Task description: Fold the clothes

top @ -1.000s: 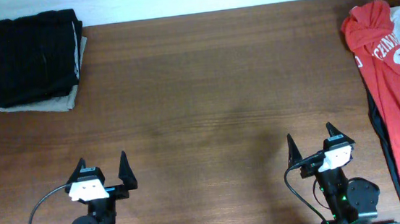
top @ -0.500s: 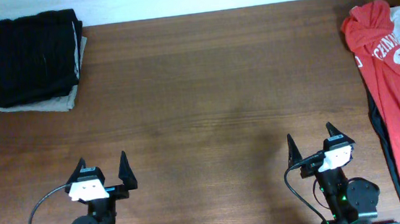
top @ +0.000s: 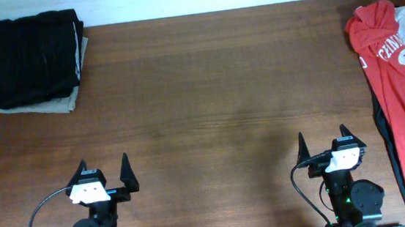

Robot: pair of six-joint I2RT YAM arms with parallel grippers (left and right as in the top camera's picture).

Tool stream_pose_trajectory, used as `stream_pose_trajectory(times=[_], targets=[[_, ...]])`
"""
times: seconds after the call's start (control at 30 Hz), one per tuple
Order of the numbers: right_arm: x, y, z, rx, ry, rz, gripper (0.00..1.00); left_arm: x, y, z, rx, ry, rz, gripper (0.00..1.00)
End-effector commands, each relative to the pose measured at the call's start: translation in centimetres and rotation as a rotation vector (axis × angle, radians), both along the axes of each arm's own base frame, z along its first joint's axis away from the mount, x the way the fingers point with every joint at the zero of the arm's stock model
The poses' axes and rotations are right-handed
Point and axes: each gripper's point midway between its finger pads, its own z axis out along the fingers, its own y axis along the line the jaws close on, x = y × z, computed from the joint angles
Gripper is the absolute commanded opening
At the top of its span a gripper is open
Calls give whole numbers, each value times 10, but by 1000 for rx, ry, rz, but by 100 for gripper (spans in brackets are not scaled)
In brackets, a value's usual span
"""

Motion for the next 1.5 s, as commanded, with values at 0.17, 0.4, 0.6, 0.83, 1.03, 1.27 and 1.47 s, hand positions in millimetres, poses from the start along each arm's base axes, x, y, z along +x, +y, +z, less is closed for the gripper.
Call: stream_pose_trajectory(times=[0.17, 0.4, 0.6, 0.83, 1.03, 1.27, 1.47], targets=[[-16, 63, 46, 306, -125, 387, 99, 0, 4, -2, 20, 4, 18, 99], [-35, 44, 138, 298, -459, 318, 99, 0, 4, -2, 20, 4, 18, 99], [-16, 21, 199, 127, -481, 149, 99, 0, 4, -2, 20, 4, 18, 99], [112, -28, 203, 47, -110, -132, 99, 0, 4, -3, 20, 4, 18, 99], [217, -91, 184, -118, 265, -241, 99, 0, 4, -3, 20, 4, 18, 99], [255, -167, 131, -106, 475, -401, 98, 0, 4, -2, 20, 4, 18, 99], [264, -259, 65, 27, 516, -518, 85, 0, 4, -3, 20, 4, 18, 99]])
